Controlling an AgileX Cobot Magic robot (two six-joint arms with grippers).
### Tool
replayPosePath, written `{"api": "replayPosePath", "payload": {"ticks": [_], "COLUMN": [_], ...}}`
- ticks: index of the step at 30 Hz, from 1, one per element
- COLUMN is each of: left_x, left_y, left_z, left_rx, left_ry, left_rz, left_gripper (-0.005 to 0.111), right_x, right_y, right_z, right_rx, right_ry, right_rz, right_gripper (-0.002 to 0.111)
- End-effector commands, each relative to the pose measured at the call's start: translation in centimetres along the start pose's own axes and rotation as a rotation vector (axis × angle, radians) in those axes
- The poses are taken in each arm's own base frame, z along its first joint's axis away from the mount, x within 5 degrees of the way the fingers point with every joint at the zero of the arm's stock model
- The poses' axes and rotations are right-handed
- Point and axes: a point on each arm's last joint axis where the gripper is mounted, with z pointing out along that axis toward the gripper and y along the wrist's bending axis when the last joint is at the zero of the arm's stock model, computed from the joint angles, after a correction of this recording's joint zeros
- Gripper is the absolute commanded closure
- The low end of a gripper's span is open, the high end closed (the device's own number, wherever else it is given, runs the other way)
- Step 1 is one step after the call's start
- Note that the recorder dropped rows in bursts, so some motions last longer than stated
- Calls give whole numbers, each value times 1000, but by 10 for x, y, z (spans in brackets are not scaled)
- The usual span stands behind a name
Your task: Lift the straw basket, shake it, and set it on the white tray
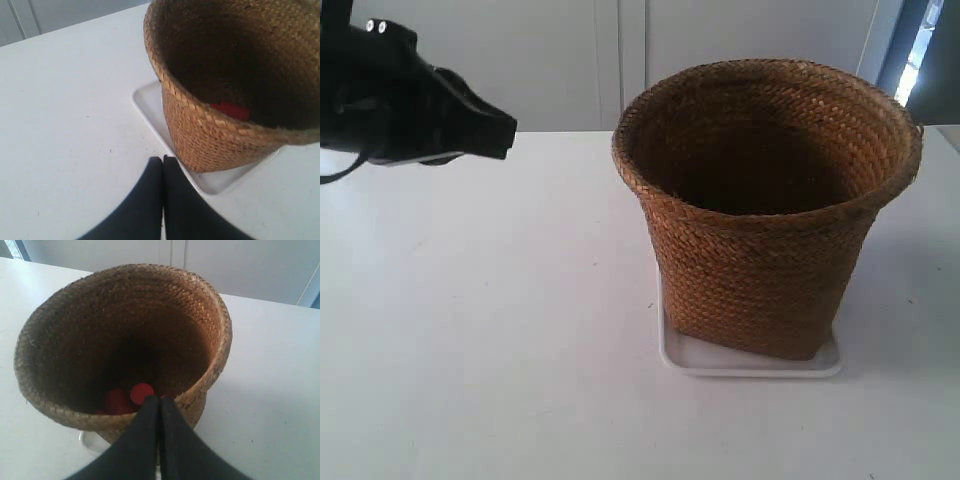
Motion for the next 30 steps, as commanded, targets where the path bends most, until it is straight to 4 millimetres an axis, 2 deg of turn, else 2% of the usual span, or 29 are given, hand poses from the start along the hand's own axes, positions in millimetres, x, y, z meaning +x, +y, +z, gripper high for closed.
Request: {"api": "replayPosePath", "payload": {"ticks": [1, 9, 18, 22, 23, 24, 25, 27, 30], "left_x": [23, 62, 79, 87, 89, 89, 89, 89, 89], "left_y": [1, 3, 1, 1, 1, 1, 1, 1, 1], "left_z": [-11, -27, -55, -63, -64, -64, -64, -64, -64], "left_rx": [-6, -14, -19, -27, -27, -27, -27, -27, -27], "left_ry": [6, 15, -58, -20, 2, 4, 4, 4, 4], "left_rz": [-6, -8, 26, 62, 67, 67, 67, 67, 67], "left_gripper": [107, 107, 107, 107, 107, 107, 107, 107, 107], "right_x": [23, 57, 91, 94, 93, 91, 82, 67, 57], "right_y": [-1, -2, -3, -3, 1, 3, 3, 2, 0], "right_z": [-14, -28, -23, -22, -22, -22, -23, -26, -29], "right_rx": [-2, -3, 0, -4, -45, -71, -94, -116, -119], "right_ry": [-65, -88, 2, 17, 16, -4, -101, -266, -387], "right_rz": [-8, -9, -9, 31, 215, 302, 376, 392, 377], "right_gripper": [108, 108, 108, 108, 108, 108, 108, 108, 108]}}
